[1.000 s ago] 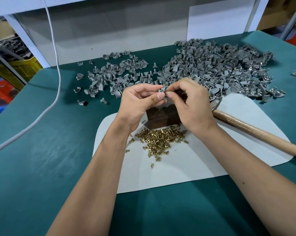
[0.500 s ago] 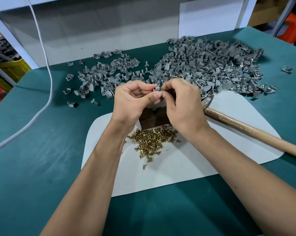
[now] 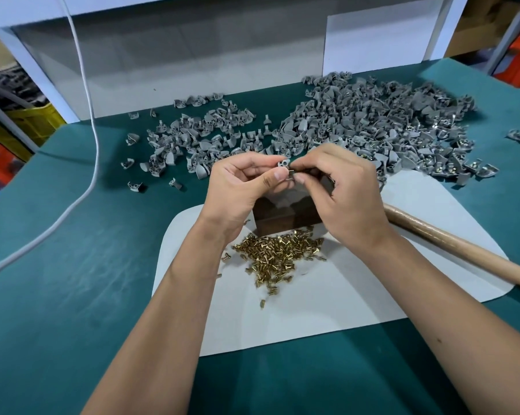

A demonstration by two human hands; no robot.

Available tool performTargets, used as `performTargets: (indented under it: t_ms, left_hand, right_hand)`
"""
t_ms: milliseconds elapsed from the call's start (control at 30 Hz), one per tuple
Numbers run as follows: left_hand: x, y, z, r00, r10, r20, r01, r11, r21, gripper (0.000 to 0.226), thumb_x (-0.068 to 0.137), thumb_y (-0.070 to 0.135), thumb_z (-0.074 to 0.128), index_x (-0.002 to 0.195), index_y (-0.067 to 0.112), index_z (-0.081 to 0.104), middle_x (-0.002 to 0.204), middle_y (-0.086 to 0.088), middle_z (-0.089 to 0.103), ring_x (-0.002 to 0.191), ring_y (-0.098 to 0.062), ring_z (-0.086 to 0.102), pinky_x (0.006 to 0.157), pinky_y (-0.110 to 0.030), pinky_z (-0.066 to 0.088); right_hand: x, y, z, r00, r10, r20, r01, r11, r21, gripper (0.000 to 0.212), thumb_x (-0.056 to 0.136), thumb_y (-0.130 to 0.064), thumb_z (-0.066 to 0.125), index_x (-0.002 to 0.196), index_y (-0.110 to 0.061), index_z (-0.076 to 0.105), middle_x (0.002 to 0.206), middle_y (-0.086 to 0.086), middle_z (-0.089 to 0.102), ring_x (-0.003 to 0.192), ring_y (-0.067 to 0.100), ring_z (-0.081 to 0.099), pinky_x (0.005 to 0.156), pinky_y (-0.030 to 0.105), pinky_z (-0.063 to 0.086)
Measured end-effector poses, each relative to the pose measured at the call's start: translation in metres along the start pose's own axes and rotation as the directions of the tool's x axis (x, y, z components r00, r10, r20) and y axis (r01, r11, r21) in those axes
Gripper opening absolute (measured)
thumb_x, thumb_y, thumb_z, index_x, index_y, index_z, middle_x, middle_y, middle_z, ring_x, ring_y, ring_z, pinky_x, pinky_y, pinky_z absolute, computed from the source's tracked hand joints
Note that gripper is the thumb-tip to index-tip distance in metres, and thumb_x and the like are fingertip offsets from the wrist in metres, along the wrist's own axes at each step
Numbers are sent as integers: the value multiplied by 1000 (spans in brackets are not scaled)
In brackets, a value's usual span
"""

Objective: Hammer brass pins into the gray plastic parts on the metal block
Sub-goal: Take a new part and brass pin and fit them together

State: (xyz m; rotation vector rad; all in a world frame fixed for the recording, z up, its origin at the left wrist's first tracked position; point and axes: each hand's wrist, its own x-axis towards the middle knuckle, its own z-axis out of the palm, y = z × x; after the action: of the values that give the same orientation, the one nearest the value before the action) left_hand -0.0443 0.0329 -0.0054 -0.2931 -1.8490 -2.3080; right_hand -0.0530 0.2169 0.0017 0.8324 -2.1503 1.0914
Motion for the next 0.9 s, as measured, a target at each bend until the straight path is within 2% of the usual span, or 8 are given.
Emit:
performTargets:
  t_ms: [233, 300, 367, 433, 500, 600, 733, 900]
  left_hand:
    - [0, 4, 1, 998, -70, -3, 70, 997, -21, 16, 81, 15, 76, 91, 3, 79, 83, -15, 76, 72, -25, 75, 68, -24, 62]
    - [0, 2, 1, 998, -59, -33, 59, 998, -13, 20, 89, 20, 71, 95, 3, 78, 88, -15, 75, 77, -24, 75, 71, -26, 62]
    - [0, 0, 3, 998, -8, -58, 9, 1000, 16, 15, 96, 12, 66, 101, 2, 76, 96, -15, 76, 88, -22, 74, 75, -30, 63]
    - [-1, -2, 5, 998, 49, -38, -47, 997, 65, 13, 93, 3, 68, 103, 4, 76, 100, -15, 76, 96, -25, 73, 78, -36, 63]
    - [-1, -2, 8, 996, 88, 1, -87, 987, 136, 21, 84, -1, 76, 103, 8, 76, 99, -11, 78, 97, -24, 74, 82, -40, 63]
    - [-1, -1, 11, 994, 112, 12, -112, 969, 220, 30, 75, -6, 84, 101, 7, 76, 93, -7, 78, 89, -18, 74, 84, -33, 61]
    - [-1, -1, 15, 996, 91, -10, -86, 968, 237, 29, 72, -9, 85, 97, 2, 75, 86, -6, 78, 79, -15, 74, 78, -25, 59]
    - [-2, 1, 14, 997, 78, 15, -80, 966, 248, 36, 68, -11, 87, 101, -1, 74, 86, -4, 78, 79, -15, 74, 77, -25, 60]
  right_hand:
    - [0, 4, -2, 995, -89, -34, 88, 996, -34, 5, 91, -1, 72, 95, -2, 75, 93, 7, 68, 87, 17, 62, 81, 26, 51]
    - [0, 4, -2, 996, -82, -21, 81, 995, -50, 3, 91, 0, 70, 94, -1, 73, 93, 7, 66, 87, 18, 60, 80, 26, 49]
    - [0, 3, -2, 999, -33, -11, 33, 998, -61, 2, 92, -1, 68, 92, -2, 70, 93, 4, 63, 87, 18, 58, 80, 23, 46]
    - [-1, 4, -2, 999, 41, -19, -42, 997, -70, 4, 94, -4, 66, 92, -2, 69, 92, 3, 62, 85, 16, 56, 78, 18, 42]
    - [-1, 5, -2, 995, 93, -35, -96, 992, -78, 7, 96, -7, 65, 93, -3, 70, 90, 3, 62, 84, 15, 55, 77, 16, 39]
    - [-1, 6, -1, 993, 113, -32, -115, 990, -80, 6, 96, -7, 66, 93, -4, 70, 90, 3, 63, 84, 14, 56, 77, 13, 39]
    - [-2, 5, 1, 993, 111, -36, -113, 992, -54, 6, 96, -7, 66, 92, -5, 70, 90, 1, 63, 84, 11, 55, 77, 11, 40]
    - [-3, 3, 3, 989, 142, -30, -143, 989, -36, 6, 96, -9, 65, 93, -7, 70, 90, -1, 64, 84, 9, 55, 76, 8, 38]
